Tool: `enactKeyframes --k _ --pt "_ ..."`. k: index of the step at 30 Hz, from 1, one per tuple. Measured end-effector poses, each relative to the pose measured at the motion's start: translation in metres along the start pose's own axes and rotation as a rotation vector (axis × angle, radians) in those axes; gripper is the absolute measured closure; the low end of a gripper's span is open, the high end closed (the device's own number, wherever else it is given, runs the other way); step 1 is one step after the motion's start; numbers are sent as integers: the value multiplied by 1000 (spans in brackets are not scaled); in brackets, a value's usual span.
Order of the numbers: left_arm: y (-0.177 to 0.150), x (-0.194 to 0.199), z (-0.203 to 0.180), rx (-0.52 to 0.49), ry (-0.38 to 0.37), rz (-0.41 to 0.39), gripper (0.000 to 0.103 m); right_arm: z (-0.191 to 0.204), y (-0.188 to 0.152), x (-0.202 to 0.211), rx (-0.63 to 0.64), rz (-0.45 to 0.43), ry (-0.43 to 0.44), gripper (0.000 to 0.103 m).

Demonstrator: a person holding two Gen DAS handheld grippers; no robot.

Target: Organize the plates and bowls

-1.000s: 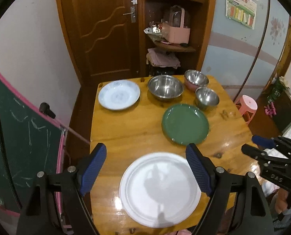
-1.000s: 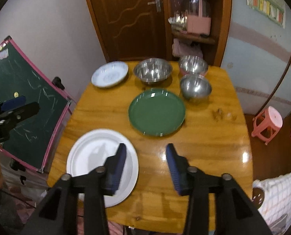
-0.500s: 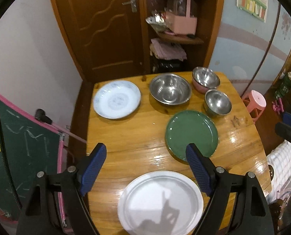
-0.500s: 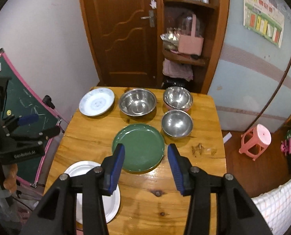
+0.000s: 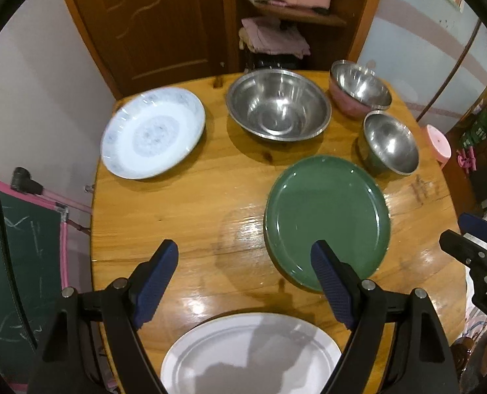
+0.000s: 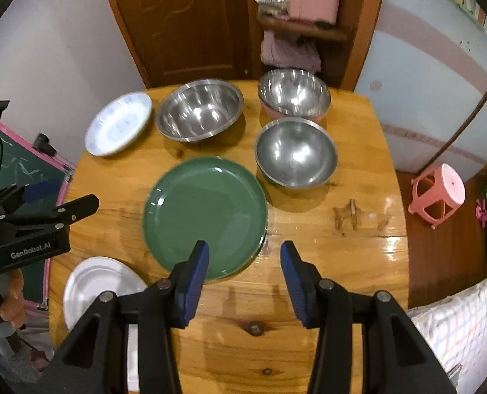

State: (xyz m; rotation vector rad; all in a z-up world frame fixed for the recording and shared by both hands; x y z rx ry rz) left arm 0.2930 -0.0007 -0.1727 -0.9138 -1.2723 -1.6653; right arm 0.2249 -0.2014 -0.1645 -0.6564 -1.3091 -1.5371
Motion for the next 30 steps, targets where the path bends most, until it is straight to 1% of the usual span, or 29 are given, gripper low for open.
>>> enactKeyframes --k 5,16,18,20,26,27,30 --pt "-1 -28 -16 -14 -13 30 21 -17 -5 -26 -21 48 -8 57" --pt "-2 -72 -29 5 -33 89 21 -41 -16 -76 -89 114 43 57" --pt "-2 -78 -29 12 -37 93 25 -45 -15 -82 -103 121 54 57" --pt "-3 -84 -29 19 -53 105 34 -46 -13 -87 -110 122 64 57" --pt "-5 -103 -26 37 -92 147 50 -48 -6 -102 -98 126 49 58" --pt "-6 -105 -26 36 -97 152 50 -48 -6 -103 -97 125 46 59" --pt "-8 -108 -27 33 -106 159 51 -49 -4 -109 -102 135 55 68"
Point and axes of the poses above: each gripper's, at about its wrist camera, not at the fingertips, and x roughly against the way its jaws point, z to its left, y to its top, the point moved 7 cm from there along -x, roughly the way its jaws point, and after that the axes turned 14 degrees about y, right-handed, at the moved point
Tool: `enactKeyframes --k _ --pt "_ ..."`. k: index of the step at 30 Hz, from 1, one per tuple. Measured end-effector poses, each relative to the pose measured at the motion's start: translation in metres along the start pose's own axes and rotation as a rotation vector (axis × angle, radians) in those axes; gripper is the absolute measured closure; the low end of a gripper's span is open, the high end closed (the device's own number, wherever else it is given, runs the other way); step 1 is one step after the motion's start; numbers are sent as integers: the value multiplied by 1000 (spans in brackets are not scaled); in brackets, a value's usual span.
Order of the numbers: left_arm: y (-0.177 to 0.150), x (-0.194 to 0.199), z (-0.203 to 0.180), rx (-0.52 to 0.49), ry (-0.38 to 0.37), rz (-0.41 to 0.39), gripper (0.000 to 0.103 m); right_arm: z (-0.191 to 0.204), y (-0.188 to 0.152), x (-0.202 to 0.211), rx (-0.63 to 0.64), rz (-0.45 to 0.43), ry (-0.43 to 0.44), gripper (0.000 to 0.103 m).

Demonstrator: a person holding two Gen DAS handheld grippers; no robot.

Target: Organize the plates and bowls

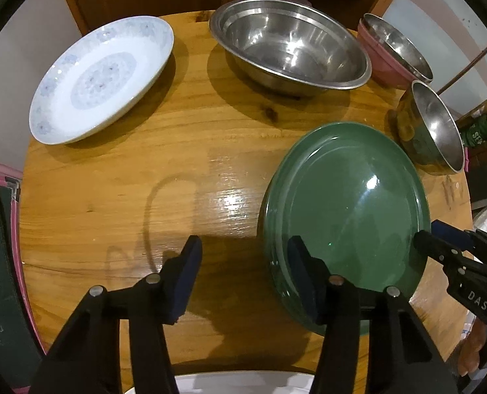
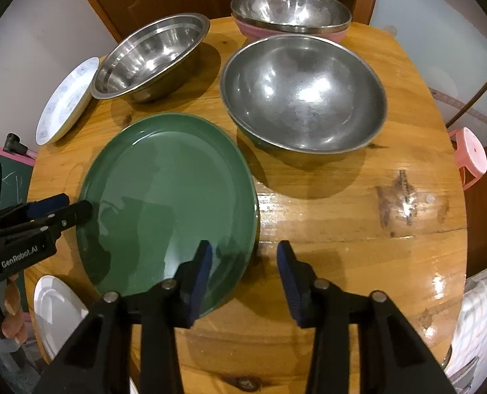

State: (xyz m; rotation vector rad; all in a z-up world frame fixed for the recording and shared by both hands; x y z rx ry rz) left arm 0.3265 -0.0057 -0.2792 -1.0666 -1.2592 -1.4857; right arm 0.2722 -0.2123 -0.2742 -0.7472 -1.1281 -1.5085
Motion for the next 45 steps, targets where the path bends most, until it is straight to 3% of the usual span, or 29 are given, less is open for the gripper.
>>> enactKeyframes --k 4,11,23,45 --pt "-1 -3 1 -5 -23 11 60 0 2 -7 -1 11 2 74" --pt "2 -8 0 -9 -57 16 67 0 4 -10 -5 11 22 84" --pt "3 -5 -16 -33 -115 41 89 -6 7 -9 -15 9 62 89" --pt "-8 11 -1 10 -165 34 95 -8 0 13 -47 -4 103 96"
Point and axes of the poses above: each gripper's, at about its wrist camera, not at the fingertips, and x roughly against the way its jaws point, z to its left, y to its top, the point moved 7 cm from there along -x, roughly the way its jaws point, and after that the axes turned 14 degrees about y, right-handed, at the moved point
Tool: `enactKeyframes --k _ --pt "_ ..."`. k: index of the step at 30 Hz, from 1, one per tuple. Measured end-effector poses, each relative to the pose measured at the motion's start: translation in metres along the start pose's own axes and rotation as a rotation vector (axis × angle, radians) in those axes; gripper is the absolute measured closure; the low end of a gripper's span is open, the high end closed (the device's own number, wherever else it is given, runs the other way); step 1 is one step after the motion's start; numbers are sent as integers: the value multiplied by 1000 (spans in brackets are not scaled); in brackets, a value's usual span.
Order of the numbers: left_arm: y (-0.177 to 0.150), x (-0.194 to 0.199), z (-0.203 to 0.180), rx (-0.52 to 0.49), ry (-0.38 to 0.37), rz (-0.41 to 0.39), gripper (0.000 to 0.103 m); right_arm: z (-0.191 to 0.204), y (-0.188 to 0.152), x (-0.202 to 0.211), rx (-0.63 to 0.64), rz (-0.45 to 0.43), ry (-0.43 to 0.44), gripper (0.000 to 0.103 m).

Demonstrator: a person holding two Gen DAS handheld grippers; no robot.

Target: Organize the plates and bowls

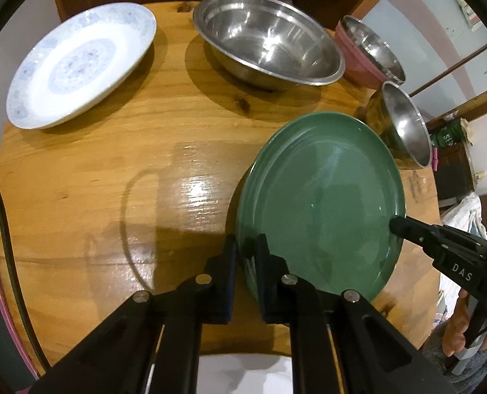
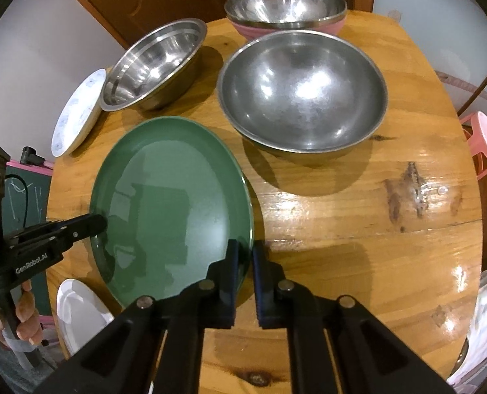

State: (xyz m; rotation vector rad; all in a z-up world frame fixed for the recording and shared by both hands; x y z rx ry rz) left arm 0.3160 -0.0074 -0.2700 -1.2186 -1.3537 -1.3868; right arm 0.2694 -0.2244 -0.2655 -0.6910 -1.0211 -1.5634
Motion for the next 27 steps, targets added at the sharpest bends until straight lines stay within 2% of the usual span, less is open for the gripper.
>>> enactKeyframes --k 7,12,16,21,27 --pt "-18 46 11 38 -25 -48 95 18 -10 28 3 -14 29 96" --pt "-45 87 26 68 -39 -87 95 47 -27 54 39 -32 47 96" --pt "-79 113 43 94 -24 -108 95 77 -51 62 75 -25 69 96" --pt "-136 121 73 133 -5 -78 95 114 -88 57 123 16 99 96" --pt "-197 100 102 169 43 -16 95 135 -136 18 155 104 108 96"
Point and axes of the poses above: each gripper's, at about its wrist camera, not at the fingertips, and x roughly against the way its jaws point, z to its left, y to its top, the point moved 7 cm from there along -x, roughly the way its jaws point, and after that the axes turned 14 degrees about y, right-handed, at the moved point
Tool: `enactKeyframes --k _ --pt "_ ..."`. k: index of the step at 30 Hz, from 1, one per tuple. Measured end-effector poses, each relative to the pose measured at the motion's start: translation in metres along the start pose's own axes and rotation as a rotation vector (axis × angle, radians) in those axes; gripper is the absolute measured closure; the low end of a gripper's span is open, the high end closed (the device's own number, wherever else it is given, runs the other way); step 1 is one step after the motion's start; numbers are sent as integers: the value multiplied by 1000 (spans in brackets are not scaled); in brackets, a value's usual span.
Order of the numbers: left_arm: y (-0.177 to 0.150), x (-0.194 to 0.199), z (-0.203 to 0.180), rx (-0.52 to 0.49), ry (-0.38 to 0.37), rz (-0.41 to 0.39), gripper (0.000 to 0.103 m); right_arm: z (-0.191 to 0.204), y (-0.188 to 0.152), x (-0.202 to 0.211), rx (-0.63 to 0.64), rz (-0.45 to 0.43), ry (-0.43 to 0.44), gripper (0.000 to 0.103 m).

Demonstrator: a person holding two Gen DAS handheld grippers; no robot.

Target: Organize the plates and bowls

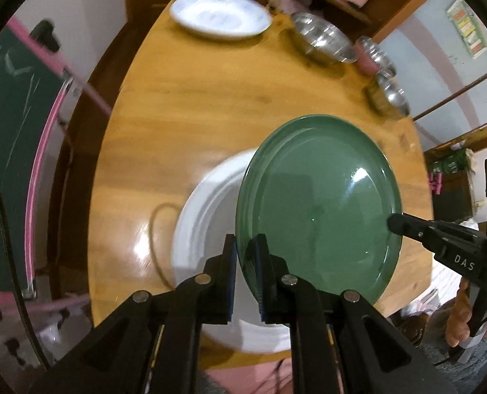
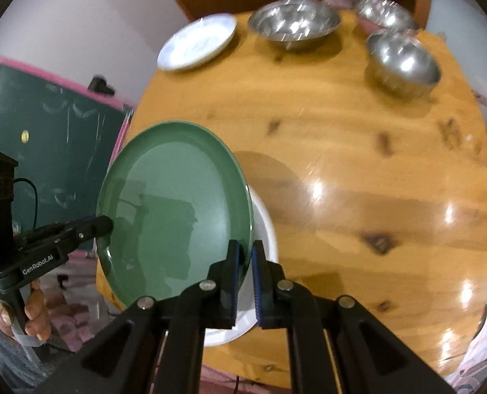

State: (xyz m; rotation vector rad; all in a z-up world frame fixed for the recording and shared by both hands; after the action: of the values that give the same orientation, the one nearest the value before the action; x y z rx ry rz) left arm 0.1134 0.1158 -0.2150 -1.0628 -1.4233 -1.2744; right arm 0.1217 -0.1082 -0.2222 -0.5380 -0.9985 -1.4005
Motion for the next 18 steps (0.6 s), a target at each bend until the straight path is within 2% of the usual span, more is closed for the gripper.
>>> enactKeyframes --k 7,18 --pt "-29 -40 21 49 18 73 95 -3 -24 -48 -32 89 -6 96" --pt "-26 -59 13 27 21 89 95 -14 -31 -66 -71 118 -31 96"
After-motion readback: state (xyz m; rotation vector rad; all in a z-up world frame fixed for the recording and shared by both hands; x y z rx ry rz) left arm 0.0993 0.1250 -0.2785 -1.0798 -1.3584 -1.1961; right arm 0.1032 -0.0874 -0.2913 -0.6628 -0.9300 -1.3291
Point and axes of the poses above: each gripper's, at about its wrist camera, not at the fingertips, and x roughly against the way its jaws point, z to its left, y to its top, the point moved 7 cm from there along -x, roughly the way its jaws point, and after that the axes turned 14 degrees about y, right-handed, at the moved point
